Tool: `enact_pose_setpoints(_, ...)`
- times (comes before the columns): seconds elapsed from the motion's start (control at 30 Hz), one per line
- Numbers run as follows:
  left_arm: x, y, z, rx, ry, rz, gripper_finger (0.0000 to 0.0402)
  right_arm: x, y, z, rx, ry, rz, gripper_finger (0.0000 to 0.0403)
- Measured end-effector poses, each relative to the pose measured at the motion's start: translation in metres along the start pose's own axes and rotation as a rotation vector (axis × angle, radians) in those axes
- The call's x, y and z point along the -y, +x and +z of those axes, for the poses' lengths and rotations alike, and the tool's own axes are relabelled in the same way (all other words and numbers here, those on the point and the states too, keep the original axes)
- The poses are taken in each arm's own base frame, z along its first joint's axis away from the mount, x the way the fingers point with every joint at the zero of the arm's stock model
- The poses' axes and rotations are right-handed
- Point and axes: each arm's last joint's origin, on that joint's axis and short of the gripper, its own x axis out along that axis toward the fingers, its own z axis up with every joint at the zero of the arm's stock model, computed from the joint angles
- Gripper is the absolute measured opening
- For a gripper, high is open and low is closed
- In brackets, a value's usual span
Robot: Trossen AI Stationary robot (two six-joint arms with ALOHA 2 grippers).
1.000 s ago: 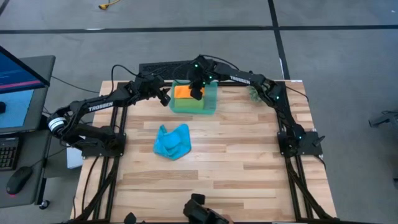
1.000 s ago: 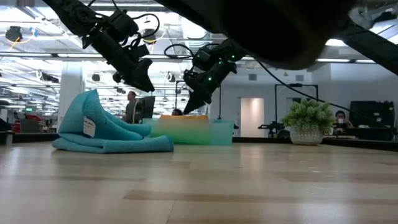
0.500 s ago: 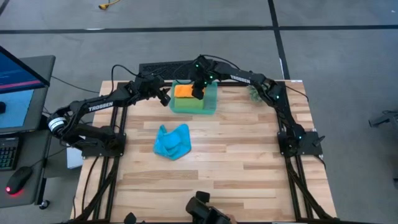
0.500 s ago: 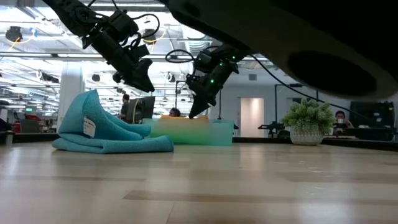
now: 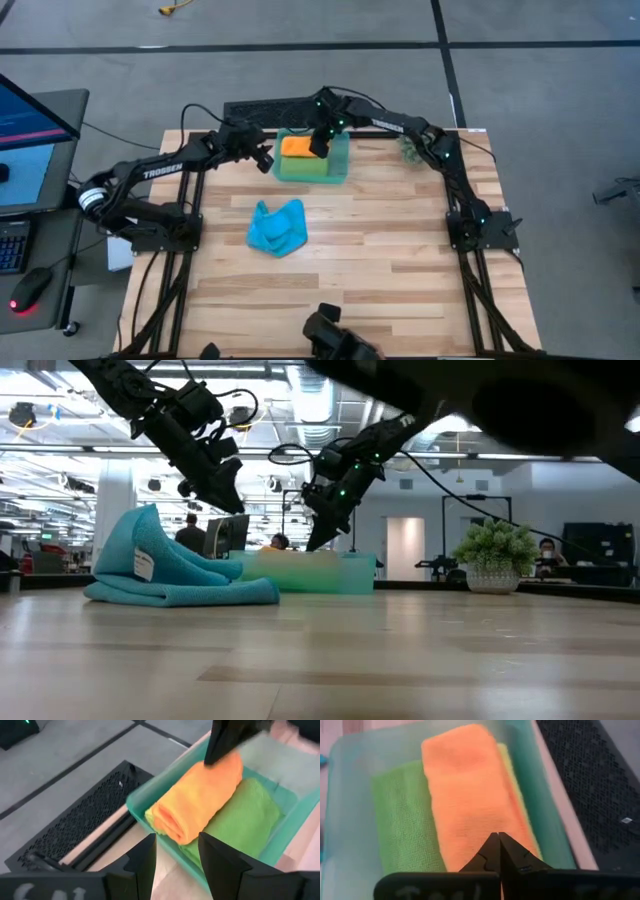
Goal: Roll microfiber towels into tight, uniform cylinder then place into a basket
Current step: Put the rolled orange microfiber cloth into the blue bin
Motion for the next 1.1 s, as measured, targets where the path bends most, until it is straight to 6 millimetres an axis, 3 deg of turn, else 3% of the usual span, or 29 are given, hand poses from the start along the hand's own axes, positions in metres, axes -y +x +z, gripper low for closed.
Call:
enact_pose_setpoints(0.23,0.002,0.016,-0.008,-0.058,-0.014,-0.011,0.0139,0.007,-0.037,0.006,0.023,-0.001,-0.014,0.0027)
enact_pose_setpoints(0.47,0.004,0.041,-0.019,-0.11,-0.077,-0.009,0.0139,-0.003,-0.073,-0.004,-0.121,-0.028,0.049,0.0022)
enact_pose_setpoints(0.63,0.004,0.054,-0.027,-0.147,-0.164,0.015,0.0139,-0.014,-0.081,-0.018,-0.23,-0.042,0.101,0.0009)
enact_pose_setpoints(0.83,0.003,0.056,-0.029,-0.157,-0.173,0.068,0.0139,-0.021,-0.089,-0.031,-0.267,-0.034,0.108,0.0014)
enact_pose_setpoints(1.1,0.002,0.04,-0.005,-0.129,-0.161,0.04,0.0139,-0.025,-0.091,-0.046,-0.287,-0.022,0.063,0.0012)
